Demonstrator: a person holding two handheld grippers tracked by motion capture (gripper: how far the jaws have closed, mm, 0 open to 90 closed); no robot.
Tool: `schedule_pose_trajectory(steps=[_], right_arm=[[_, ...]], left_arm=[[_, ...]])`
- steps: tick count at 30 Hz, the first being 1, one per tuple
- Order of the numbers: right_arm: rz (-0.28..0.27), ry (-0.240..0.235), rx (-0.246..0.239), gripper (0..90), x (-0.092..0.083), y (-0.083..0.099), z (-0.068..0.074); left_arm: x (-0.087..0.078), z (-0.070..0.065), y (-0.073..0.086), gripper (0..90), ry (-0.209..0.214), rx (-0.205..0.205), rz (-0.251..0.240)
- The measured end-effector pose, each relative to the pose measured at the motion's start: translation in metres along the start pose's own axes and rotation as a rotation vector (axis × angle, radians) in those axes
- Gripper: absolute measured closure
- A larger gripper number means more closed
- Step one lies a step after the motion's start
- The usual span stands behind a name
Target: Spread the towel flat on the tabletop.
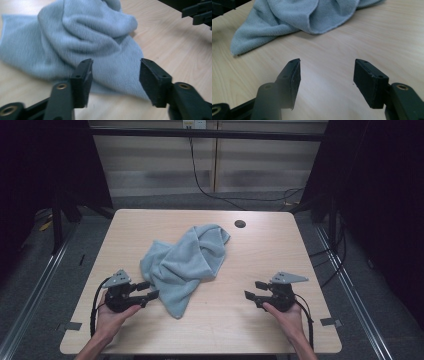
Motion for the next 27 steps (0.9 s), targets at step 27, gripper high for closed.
schedule_pose_trajectory(steps=[27], right_arm=[[0.064,-0.114,-0.08,36.9,0.064,-0.022,0.032]], left_arm=[[0.041,0.002,0.024,73.6,0.007,0.063,0.107]])
Point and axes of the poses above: each handheld gripper's, and its own axes: x roughly forward along the jaws, y roughly out of its underside, z roughly to its left, the point moved 3 cm from there along x, roughly forward along the jaws, and after that the axes turned 2 degrees about -x, right-handed, at the moved point
